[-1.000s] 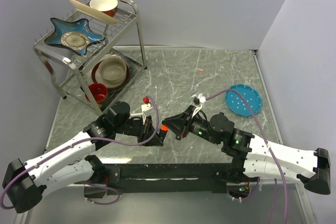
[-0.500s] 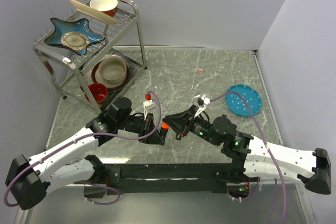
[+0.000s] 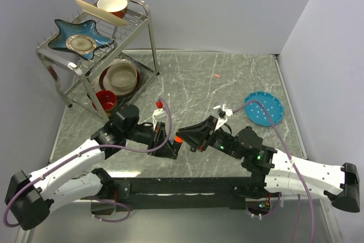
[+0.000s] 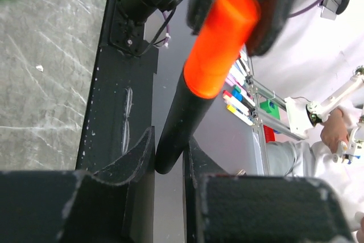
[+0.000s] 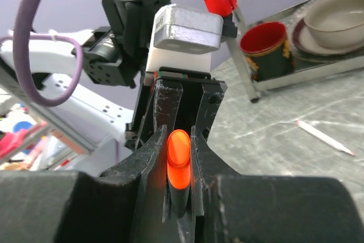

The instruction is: Insert the pens into the pen caps

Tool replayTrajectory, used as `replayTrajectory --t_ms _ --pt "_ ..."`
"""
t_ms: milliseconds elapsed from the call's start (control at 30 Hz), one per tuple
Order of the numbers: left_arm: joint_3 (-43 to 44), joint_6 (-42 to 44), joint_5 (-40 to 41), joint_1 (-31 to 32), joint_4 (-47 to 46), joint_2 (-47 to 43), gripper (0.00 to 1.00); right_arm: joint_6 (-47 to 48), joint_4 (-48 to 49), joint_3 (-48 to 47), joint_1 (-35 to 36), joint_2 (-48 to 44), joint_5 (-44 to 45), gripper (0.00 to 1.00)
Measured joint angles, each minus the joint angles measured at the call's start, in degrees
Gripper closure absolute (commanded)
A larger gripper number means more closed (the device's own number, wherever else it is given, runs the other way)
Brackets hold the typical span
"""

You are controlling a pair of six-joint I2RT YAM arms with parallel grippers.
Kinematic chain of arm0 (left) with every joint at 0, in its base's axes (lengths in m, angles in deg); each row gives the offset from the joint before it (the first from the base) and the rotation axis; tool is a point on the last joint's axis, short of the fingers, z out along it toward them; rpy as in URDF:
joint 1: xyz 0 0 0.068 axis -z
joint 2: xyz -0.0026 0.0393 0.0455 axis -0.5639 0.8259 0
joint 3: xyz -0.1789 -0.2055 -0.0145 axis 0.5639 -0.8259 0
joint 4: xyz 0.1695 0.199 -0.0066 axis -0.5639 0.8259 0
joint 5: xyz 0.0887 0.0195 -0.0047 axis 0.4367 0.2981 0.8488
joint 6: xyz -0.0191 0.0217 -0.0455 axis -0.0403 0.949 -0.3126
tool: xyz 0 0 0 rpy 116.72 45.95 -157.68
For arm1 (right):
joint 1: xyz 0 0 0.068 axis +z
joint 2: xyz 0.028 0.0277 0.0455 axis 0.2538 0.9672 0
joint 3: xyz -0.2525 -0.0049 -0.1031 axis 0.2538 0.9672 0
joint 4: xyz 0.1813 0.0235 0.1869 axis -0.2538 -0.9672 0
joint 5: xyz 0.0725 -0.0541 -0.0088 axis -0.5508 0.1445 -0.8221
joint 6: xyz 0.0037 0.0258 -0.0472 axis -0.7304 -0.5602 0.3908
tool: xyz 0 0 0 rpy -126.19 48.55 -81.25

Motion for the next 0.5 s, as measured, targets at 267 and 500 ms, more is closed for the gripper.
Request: replayTrajectory --t_ms 267,500 --pt "-0.76 0.35 -1.03 -3.61 2.47 -3.19 0.99 -2.21 -2.01 -0.66 1.6 -0.22 1.95 1.0" --pt "-1.73 -0.79 -3.17 -4.22 0.76 -0.81 0.99 -5.2 -7.23 -2.43 4.09 -0.26 8.7 1.0"
